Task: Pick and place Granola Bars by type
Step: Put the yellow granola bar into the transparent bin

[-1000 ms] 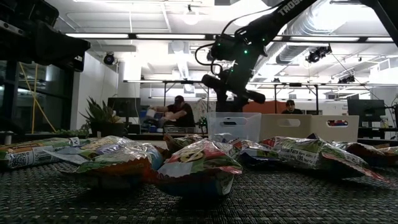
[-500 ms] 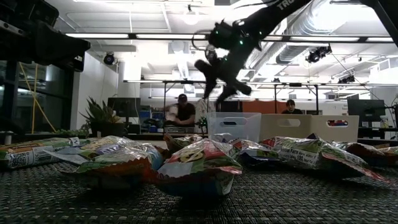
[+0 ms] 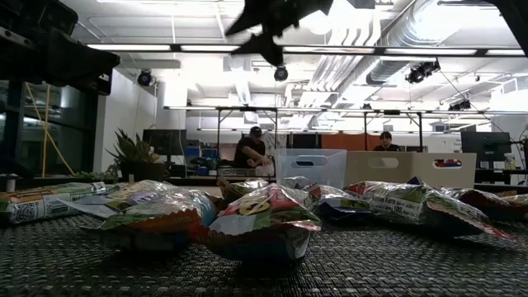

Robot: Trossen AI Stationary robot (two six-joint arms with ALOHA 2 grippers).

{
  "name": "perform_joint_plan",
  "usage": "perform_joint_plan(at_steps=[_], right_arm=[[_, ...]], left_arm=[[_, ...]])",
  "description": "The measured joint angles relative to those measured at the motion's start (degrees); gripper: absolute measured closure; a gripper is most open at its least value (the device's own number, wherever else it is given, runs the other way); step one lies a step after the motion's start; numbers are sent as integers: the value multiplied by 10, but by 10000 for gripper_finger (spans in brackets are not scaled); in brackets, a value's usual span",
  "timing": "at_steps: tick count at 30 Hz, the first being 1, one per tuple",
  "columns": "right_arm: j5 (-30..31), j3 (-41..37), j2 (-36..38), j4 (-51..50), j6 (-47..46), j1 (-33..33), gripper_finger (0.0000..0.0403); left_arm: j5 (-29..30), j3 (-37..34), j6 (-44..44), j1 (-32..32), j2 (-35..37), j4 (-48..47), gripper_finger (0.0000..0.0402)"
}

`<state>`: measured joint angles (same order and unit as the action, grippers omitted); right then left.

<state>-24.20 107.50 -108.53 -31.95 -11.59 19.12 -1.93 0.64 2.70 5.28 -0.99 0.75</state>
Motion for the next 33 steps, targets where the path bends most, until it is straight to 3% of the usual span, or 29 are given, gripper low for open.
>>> perform_joint_plan(at_steps=[4,9,18,26,33], right_arm=[[9,45,0,-110,43,-38,221],[81,80,0,-297,75,-88,218],[186,83,19,-538,8,-180,219],[235,83,76,-579,-164,-261,220],[348,83,142,-581,-418,-355,220]], left_arm=[[0,0,0,0,0,0,401],[0,0,0,0,0,0,401],[0,0,0,0,0,0,401],[0,0,0,0,0,0,401],[0,0,0,0,0,0,401]])
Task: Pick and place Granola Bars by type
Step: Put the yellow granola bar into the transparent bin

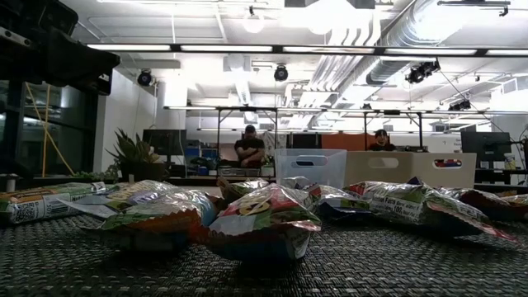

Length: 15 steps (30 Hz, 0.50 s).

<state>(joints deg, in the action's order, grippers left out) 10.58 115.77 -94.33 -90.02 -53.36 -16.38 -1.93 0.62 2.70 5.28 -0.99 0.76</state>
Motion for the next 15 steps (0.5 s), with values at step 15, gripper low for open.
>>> perform_joint_plan(at_steps=[15], right_arm=[[-40,-166,29,0,-468,-179,251]], left_arm=[[0,0,0,0,0,0,401]])
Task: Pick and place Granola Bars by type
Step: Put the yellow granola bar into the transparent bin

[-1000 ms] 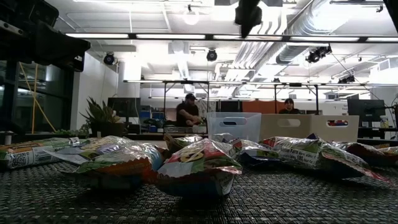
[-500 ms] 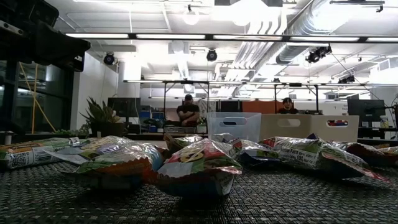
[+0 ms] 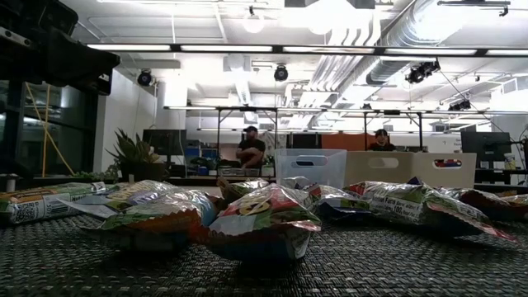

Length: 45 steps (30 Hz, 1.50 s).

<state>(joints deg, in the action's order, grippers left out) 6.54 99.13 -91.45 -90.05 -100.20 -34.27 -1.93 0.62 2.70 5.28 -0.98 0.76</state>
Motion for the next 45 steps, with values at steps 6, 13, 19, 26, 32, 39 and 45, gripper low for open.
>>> perform_joint_plan(at_steps=[6,13,19,26,32,39,45], right_arm=[[-90,-133,0,44,-88,-28,242],[-117,-259,-1,201,-122,-33,225],[-121,-344,-1,351,-127,-22,209],[-120,-407,-1,425,-99,5,187],[-119,-449,-1,499,-89,22,181],[-109,-469,-1,550,-76,32,182],[-104,-476,-7,547,-70,32,184]], left_arm=[[0,0,0,0,0,0,401],[0,0,0,0,0,0,401],[0,0,0,0,0,0,401],[0,0,0,0,0,0,401],[0,0,0,0,0,0,401],[0,0,0,0,0,0,401],[0,0,0,0,0,0,401]])
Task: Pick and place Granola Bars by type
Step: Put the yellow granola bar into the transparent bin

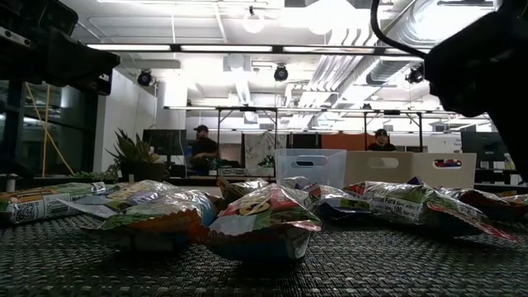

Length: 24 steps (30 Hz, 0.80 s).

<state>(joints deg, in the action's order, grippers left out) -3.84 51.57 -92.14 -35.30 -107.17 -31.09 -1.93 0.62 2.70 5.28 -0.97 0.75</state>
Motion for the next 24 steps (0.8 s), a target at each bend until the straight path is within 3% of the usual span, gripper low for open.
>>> perform_joint_plan(at_steps=[13,24], right_arm=[[0,4,-58,53,6,0,185],[10,3,-60,36,6,0,215]], left_arm=[[0,0,0,0,0,0,401],[0,0,0,0,0,0,401]])
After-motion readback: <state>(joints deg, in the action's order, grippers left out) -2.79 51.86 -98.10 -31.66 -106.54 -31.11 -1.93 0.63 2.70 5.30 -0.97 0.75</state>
